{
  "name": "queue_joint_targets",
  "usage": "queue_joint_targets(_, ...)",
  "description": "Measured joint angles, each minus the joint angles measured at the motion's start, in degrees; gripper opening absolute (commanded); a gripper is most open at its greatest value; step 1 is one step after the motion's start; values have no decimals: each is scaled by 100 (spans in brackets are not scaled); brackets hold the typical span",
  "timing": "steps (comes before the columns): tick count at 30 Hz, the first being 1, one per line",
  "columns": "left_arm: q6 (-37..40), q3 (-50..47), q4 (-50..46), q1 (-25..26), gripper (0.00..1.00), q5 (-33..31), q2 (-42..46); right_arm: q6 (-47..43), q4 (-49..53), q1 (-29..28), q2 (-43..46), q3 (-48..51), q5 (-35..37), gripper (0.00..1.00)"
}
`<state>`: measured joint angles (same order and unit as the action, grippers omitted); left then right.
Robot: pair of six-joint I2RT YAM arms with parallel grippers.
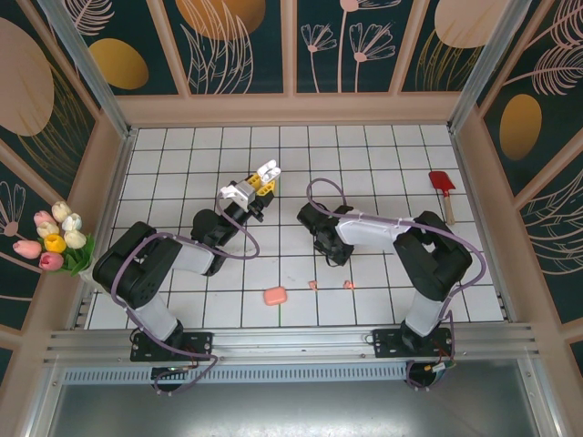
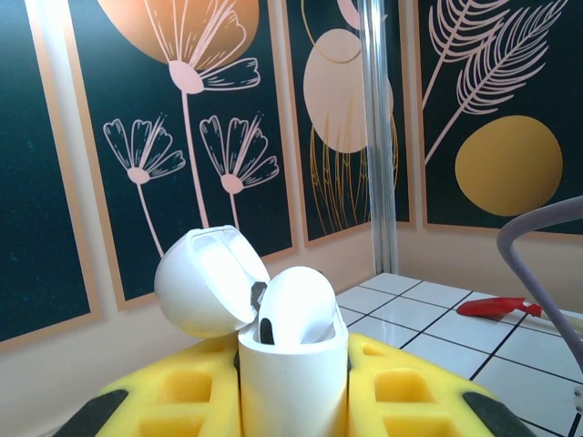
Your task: Insert wireless bluetooth earbuds into charging case
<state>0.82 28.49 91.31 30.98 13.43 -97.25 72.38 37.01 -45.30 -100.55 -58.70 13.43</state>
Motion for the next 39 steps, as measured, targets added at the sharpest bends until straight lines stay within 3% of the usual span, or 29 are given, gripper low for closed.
queue_joint_targets(4,-2,0,0,0,0,-2,0,-94,-55,48,2,37,0,35)
queue_joint_targets(10,0,0,0,0,0,0,0,-632,-232,186,76,122,-177,32)
queue_joint_targets(21,-2,0,0,0,0,-2,0,-2544,-376,299,-208,-258,-319,27)
queue_joint_targets(29,0,0,0,0,0,-39,0,-3331,-284,299,-505,-640,-188,36)
queue_joint_targets(39,-2,0,0,0,0,-39,0,-3097,-66,299,-531,-835,-192,46)
